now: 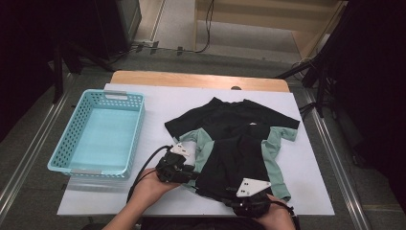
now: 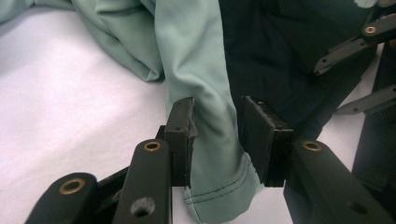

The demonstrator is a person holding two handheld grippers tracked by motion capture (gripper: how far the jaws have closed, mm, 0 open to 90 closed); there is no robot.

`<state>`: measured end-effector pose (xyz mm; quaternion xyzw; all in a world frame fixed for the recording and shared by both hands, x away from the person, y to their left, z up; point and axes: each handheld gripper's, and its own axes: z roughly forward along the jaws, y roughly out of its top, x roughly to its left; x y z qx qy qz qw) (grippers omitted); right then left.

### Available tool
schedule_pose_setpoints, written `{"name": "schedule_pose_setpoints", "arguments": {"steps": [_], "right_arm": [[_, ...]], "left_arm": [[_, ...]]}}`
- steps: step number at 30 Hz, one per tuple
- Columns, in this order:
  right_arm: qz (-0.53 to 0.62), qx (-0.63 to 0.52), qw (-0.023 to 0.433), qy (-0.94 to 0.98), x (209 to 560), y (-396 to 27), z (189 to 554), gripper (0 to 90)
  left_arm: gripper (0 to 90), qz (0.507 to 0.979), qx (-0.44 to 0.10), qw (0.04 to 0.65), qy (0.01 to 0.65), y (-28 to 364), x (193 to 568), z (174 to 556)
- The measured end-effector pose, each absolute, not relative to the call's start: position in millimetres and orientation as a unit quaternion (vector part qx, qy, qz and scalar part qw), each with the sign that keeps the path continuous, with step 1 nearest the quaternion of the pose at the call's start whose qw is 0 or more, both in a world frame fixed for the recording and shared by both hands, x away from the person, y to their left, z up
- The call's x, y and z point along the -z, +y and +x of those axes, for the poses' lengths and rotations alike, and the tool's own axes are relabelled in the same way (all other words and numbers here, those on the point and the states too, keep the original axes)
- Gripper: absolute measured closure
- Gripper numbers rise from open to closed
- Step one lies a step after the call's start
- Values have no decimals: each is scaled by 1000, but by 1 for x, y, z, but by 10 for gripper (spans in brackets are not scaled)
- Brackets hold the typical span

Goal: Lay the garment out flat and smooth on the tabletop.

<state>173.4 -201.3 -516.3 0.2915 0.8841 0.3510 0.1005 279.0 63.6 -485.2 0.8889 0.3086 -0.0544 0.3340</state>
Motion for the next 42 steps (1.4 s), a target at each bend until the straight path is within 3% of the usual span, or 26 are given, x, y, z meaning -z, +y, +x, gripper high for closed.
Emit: {"name": "schedule_pose_setpoints", "arguments": {"steps": [5,11,15,29,39,42], "right_arm": [[316,-348,94,878,515,-203,177,770],[349,-332,47,875,509,-202,184,822],[355,-315,3,880,504,-203,188,828],[330,-340,-41,880,486,-217,162,829],[326,-322,-87,885,487,-220,143,823],[327,-317,-88,886,487,-222,142,748]], "left_arm": [[752,893,70,319,311,62,490,281],[872,898,88,311,300,58,492,280],[873,892,101,322,300,63,487,278],[867,883,123,347,290,79,466,246],[743,865,107,375,316,93,462,247],[696,862,99,376,325,96,463,250]]}}
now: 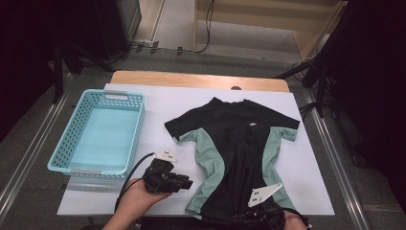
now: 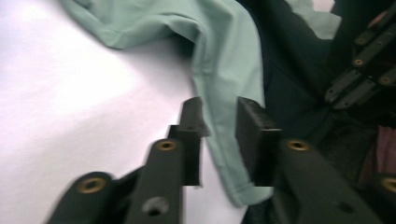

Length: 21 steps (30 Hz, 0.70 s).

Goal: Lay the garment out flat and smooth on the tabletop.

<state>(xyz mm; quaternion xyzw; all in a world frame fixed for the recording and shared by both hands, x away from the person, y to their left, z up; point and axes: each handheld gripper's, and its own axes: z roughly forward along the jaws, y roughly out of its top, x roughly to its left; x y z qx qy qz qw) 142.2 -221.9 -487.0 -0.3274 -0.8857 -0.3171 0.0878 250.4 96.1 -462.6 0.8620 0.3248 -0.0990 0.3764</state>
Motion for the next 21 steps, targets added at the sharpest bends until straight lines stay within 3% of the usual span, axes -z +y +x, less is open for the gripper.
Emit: {"name": "schedule_pose_setpoints", "arguments": {"steps": [2,5,21], "right_arm": [[-315,337,61,-885,485,-222,143,626],[-298,362,26,-883,484,-221,146,581],[-328,383,-17,-863,486,-231,169,437]], "left_arm": [[679,859,95,381,328,97,463,252],[665,859,90,381,330,96,463,254],[612,868,74,372,322,76,469,263]]}}
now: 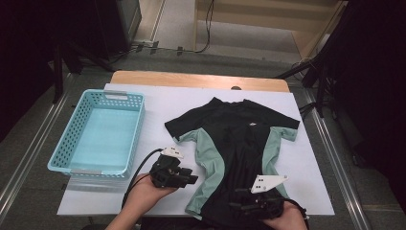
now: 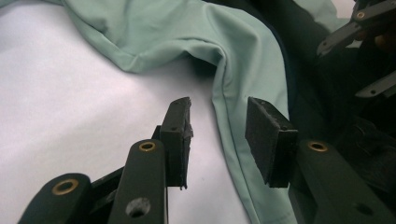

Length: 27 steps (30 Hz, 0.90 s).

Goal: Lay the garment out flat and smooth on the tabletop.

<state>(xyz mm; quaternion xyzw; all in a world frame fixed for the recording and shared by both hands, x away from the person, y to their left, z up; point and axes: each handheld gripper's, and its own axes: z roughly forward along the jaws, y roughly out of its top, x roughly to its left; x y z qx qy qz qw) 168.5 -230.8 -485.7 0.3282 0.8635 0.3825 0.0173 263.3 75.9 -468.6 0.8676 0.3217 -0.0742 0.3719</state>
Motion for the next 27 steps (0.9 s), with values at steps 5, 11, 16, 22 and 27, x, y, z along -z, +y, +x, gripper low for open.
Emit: {"name": "schedule_pose_setpoints", "arguments": {"steps": [5,11,16,22,27], "right_arm": [[344,-388,31,855,484,-244,174,423],[370,-386,44,844,481,-262,180,423],[385,-386,54,837,481,-274,185,424],[403,-385,63,828,481,-287,188,424],[420,-387,68,818,480,-299,191,426]], "left_arm": [[568,866,76,376,321,69,469,268],[569,867,75,375,319,57,470,272],[568,869,73,372,319,48,472,277],[546,870,71,370,317,42,474,280],[546,871,68,366,320,39,475,283]]}}
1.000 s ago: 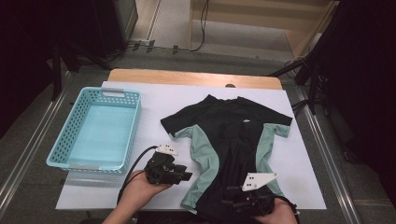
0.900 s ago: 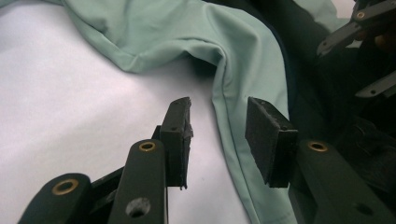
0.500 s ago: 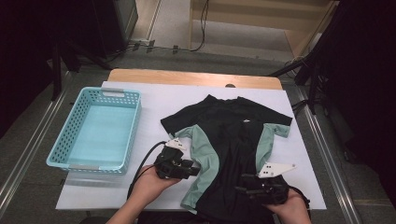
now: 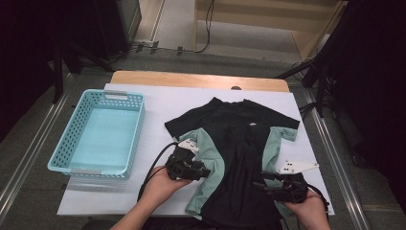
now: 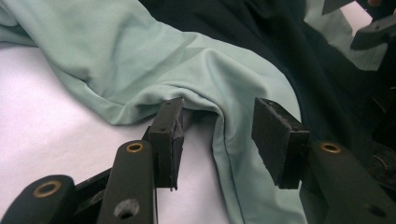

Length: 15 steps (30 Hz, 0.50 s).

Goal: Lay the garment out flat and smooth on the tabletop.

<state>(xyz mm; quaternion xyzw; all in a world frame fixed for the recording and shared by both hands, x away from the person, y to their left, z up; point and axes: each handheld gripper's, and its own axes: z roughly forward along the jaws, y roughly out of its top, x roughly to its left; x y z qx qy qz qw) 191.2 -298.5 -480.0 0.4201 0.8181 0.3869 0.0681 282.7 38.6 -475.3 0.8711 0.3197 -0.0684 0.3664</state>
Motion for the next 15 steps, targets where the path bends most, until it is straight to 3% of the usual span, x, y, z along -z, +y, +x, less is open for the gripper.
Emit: {"name": "schedule_pose_setpoints", "arguments": {"steps": [10,15], "right_arm": [[446,-382,79,806,481,-317,196,436],[466,-378,83,796,482,-329,201,459]], "left_arm": [[548,873,74,357,323,28,483,291],[615,875,85,351,322,23,487,294]]}}
